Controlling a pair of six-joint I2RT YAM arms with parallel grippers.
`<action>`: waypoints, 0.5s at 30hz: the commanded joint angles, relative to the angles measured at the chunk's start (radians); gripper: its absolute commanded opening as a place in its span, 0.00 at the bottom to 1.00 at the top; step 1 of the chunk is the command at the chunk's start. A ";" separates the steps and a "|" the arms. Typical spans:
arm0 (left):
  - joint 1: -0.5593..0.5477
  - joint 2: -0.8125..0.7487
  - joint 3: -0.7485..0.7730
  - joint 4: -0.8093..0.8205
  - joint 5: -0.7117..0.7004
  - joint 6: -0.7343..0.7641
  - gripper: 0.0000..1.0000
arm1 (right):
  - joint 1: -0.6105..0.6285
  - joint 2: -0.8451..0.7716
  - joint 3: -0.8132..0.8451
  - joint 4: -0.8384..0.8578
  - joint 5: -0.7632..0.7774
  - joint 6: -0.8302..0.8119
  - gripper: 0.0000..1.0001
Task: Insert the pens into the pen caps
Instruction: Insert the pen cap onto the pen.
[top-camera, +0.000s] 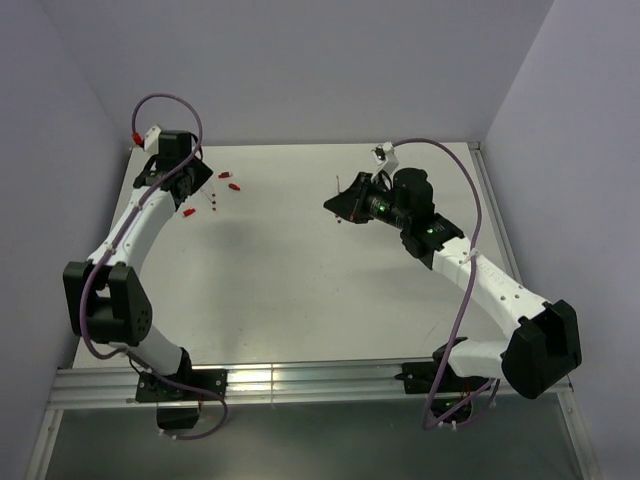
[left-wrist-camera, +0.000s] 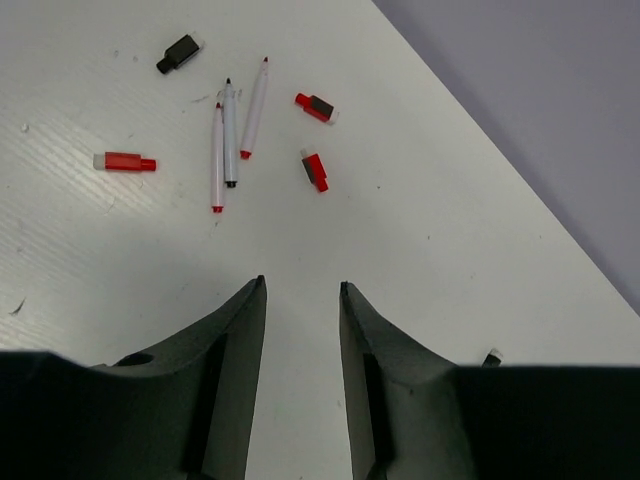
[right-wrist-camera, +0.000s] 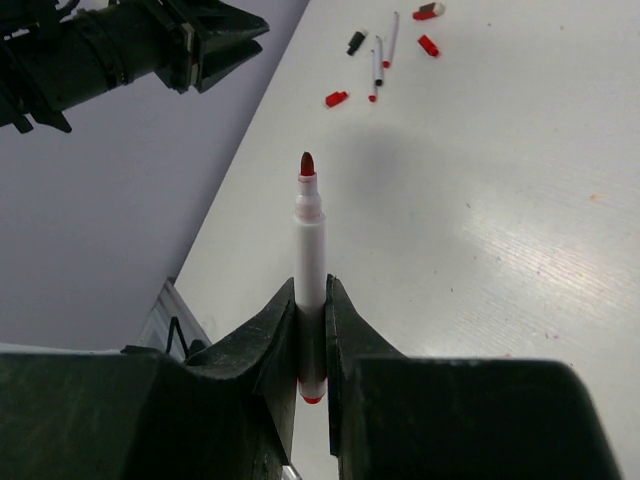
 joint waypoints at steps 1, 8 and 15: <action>0.000 0.094 0.115 -0.028 -0.044 -0.050 0.39 | -0.021 -0.022 -0.015 0.023 -0.018 -0.015 0.00; -0.026 0.358 0.270 -0.036 -0.111 -0.209 0.31 | -0.058 -0.044 -0.026 -0.003 -0.005 -0.037 0.00; -0.068 0.612 0.499 -0.132 -0.160 -0.313 0.33 | -0.102 -0.062 -0.041 -0.019 -0.004 -0.051 0.00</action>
